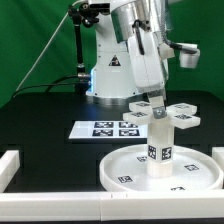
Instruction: Assemble round table
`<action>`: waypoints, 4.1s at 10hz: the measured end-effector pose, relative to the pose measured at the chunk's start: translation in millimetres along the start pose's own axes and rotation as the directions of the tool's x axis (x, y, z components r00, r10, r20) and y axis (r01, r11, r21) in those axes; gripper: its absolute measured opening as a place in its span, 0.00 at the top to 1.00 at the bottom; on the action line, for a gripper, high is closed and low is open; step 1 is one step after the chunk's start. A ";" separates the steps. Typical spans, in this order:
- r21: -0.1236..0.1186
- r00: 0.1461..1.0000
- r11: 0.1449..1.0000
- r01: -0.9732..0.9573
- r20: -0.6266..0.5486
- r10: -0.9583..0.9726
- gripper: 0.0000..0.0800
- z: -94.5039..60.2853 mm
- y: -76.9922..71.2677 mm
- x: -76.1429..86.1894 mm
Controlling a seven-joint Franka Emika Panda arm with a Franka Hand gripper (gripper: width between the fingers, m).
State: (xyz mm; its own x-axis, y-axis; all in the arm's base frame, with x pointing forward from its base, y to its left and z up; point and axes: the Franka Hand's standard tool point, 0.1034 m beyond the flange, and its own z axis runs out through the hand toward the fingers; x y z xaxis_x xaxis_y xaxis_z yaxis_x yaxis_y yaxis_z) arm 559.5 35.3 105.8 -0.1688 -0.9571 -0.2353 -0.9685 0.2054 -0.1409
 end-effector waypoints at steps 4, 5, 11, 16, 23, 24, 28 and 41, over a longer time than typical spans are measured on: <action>0.026 0.992 0.992 0.121 0.037 -0.122 0.20 -32.1 -9.1 -9.6; 0.025 0.988 0.989 0.149 0.036 -0.149 0.19 -30.6 -8.3 -9.2; -0.043 0.663 0.662 0.749 0.040 -0.748 0.19 -25.1 -6.9 -23.1; -0.040 0.372 0.370 0.928 0.062 -0.926 0.19 -20.8 -6.3 -24.6; -0.013 -0.492 -0.504 0.863 0.200 -0.847 0.19 -10.3 -27.7 -36.5; 0.001 -0.554 -0.565 0.825 0.201 -0.808 0.19 -10.3 -27.7 -35.9; 0.072 -0.860 -0.869 0.489 0.209 -0.466 0.19 -12.5 -27.8 -31.8; 0.171 -0.984 -0.985 -0.002 0.174 0.032 0.19 -7.8 1.6 -5.6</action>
Offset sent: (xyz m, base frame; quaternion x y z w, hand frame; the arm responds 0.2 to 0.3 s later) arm -0.0029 0.0091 0.0331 0.0231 -0.0570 0.0143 0.9980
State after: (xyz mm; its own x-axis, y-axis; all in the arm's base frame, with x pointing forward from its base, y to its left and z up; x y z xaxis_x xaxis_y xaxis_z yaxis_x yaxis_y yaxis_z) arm 557.5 39.4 114.4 0.1666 0.9842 0.0593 0.9859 -0.1654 -0.0252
